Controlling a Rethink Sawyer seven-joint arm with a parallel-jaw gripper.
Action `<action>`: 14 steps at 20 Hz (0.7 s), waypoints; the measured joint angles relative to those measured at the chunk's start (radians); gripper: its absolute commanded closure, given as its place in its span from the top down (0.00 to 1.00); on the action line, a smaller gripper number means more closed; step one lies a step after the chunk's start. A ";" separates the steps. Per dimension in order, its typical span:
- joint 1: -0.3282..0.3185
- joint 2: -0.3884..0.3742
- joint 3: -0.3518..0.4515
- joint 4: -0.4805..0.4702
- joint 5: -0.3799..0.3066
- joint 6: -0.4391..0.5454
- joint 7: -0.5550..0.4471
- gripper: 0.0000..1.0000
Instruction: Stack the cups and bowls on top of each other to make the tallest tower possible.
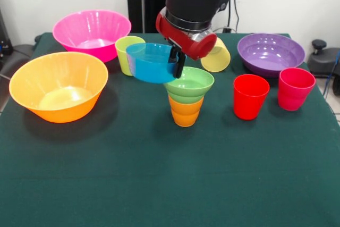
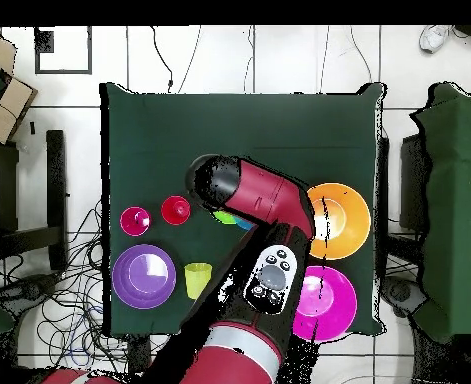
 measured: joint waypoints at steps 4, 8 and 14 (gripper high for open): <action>0.000 0.000 -0.003 0.000 0.000 0.000 0.000 0.00; 0.000 0.000 -0.006 0.000 0.000 0.000 0.000 0.00; 0.000 0.000 -0.007 0.000 0.000 0.000 0.000 0.00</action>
